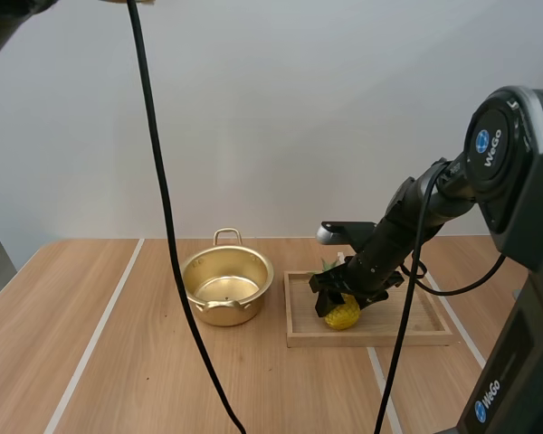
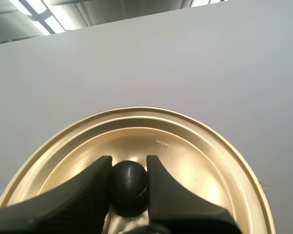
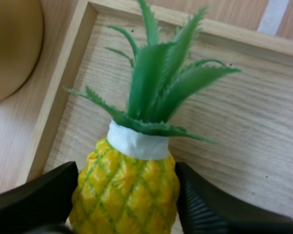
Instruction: Open the pot, put the pineapple inside, and close it
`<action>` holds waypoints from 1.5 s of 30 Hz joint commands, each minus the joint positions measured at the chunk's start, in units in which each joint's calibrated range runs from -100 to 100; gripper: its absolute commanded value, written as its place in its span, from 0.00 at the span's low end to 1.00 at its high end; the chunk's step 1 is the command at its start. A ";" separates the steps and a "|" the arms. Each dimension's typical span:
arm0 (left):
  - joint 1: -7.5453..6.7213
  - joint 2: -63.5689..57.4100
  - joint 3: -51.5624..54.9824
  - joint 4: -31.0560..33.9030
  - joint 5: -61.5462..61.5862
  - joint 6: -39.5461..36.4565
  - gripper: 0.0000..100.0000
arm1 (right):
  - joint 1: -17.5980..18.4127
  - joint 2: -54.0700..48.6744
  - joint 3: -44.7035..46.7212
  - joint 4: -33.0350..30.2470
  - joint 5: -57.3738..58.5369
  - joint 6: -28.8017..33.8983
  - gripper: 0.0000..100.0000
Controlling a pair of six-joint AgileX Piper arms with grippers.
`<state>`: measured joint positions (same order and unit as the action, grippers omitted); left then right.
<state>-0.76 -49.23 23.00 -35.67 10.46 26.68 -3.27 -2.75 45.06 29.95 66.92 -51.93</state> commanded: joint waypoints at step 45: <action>0.01 -0.27 -0.56 -0.39 -0.83 -0.39 0.00 | -0.24 -32.73 -11.98 12.45 -10.22 -7.02 0.00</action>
<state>-0.76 -49.23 23.00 -35.67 10.62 26.68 -3.27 -34.13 33.51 41.17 57.80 -57.33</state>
